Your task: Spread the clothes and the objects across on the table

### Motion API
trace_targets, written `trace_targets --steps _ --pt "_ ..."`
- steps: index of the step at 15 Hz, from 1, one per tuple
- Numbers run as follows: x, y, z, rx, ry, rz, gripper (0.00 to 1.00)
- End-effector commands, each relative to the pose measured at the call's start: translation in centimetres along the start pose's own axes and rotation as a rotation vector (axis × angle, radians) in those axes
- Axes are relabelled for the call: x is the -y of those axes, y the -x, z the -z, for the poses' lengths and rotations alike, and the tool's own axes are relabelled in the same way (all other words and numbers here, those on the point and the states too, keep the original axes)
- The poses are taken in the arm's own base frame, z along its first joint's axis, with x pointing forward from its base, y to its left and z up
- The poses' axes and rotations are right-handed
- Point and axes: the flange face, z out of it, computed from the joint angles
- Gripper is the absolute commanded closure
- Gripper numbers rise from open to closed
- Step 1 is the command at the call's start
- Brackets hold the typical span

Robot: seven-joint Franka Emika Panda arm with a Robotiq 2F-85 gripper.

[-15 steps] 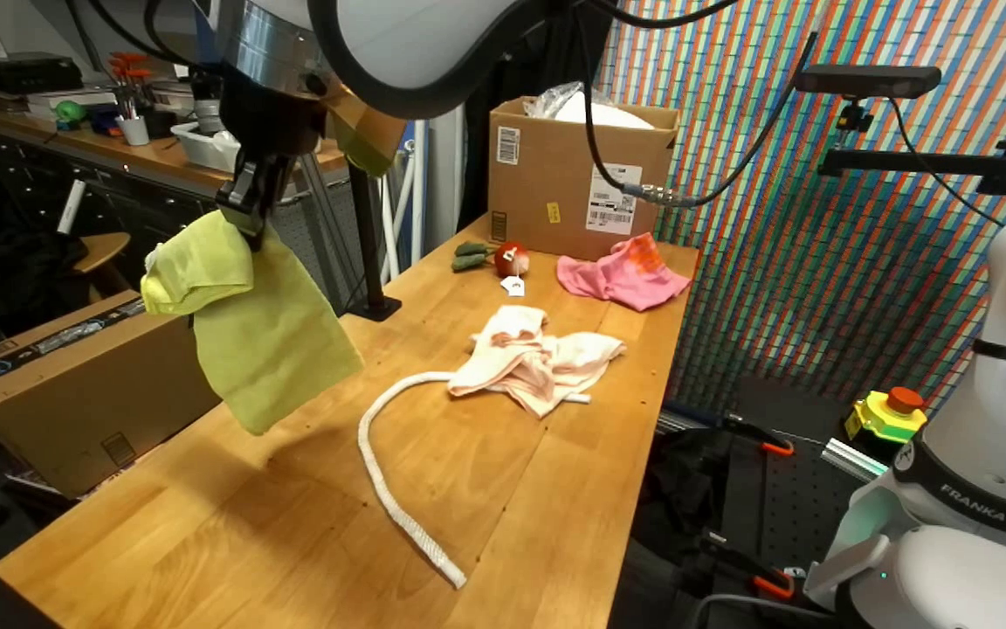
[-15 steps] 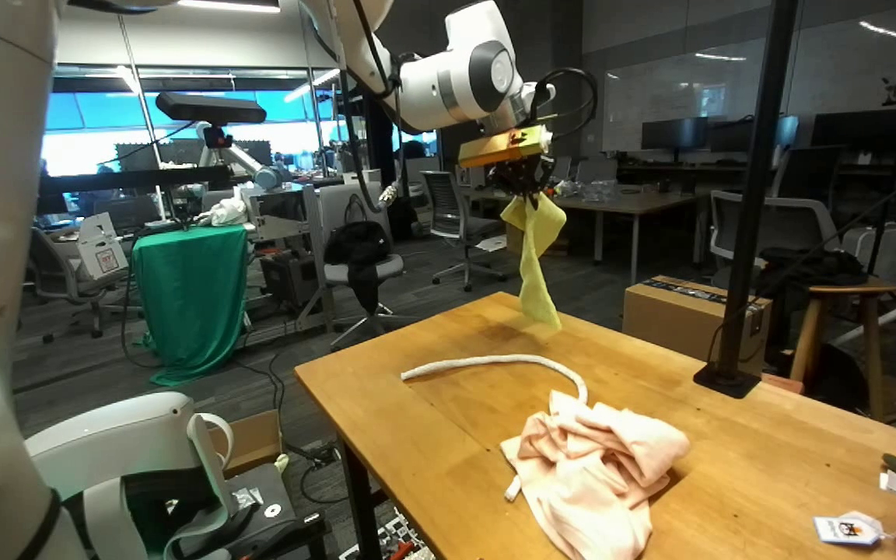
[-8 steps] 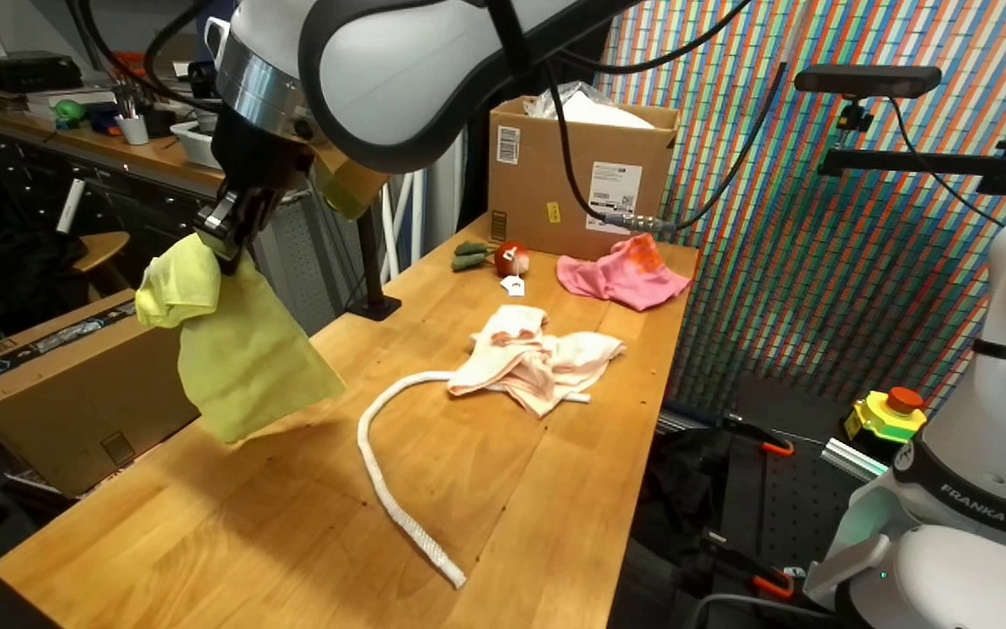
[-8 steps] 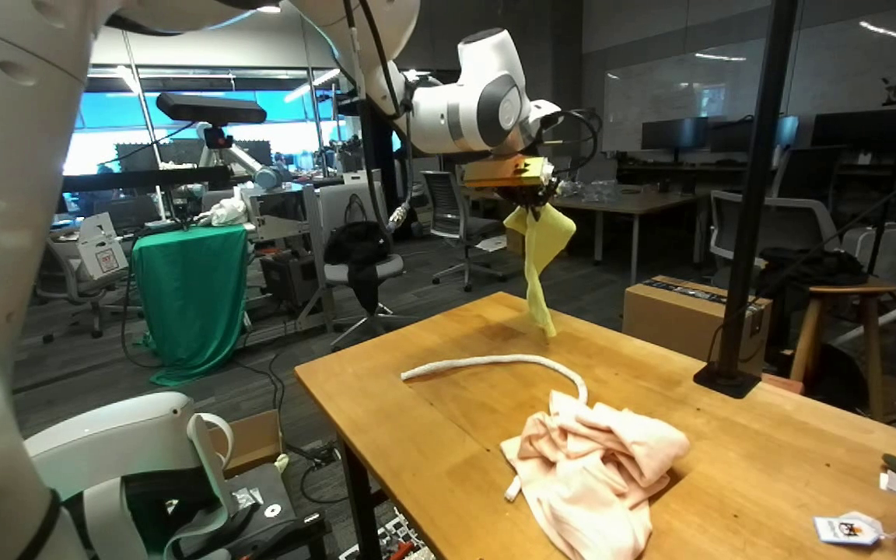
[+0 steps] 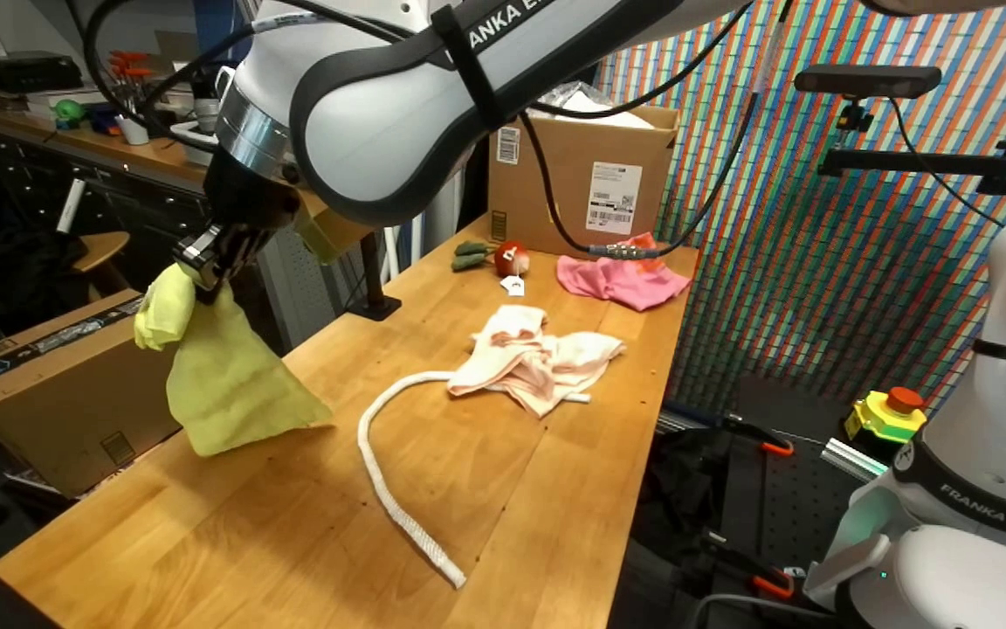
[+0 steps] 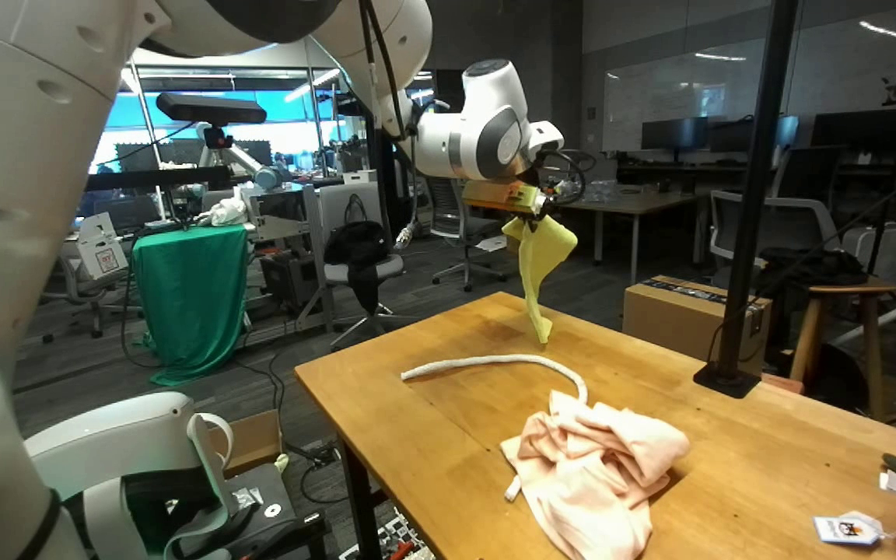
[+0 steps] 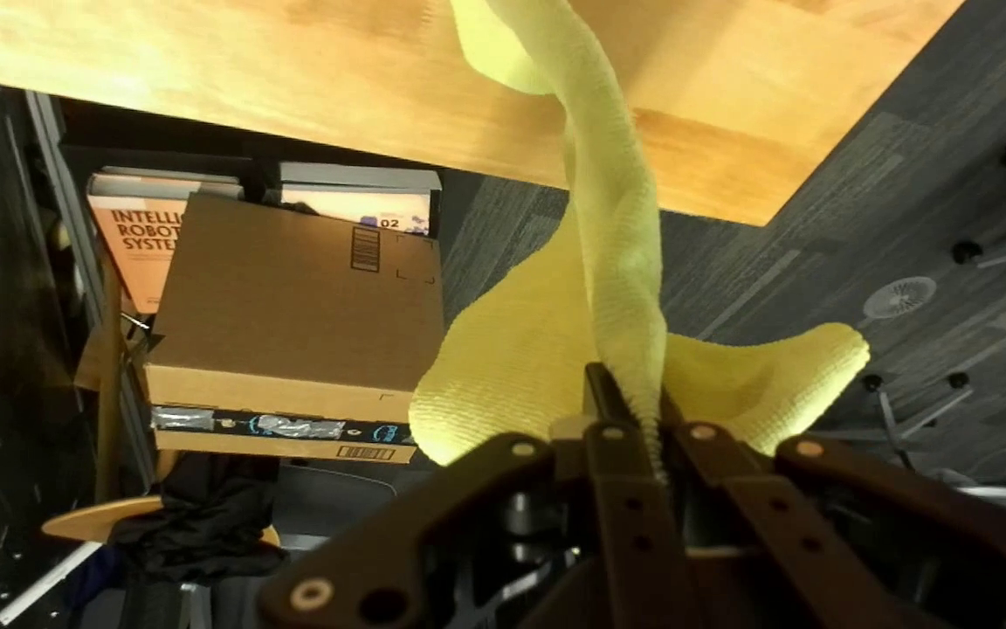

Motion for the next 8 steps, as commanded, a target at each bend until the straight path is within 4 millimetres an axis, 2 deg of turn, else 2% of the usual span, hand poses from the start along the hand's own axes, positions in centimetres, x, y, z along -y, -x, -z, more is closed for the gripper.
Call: trace_targets --steps 1,8 --pt "0.7 -0.2 -0.4 -0.046 -0.063 -0.074 0.99" --pt "1.9 1.2 -2.5 0.003 -0.129 -0.144 0.99"
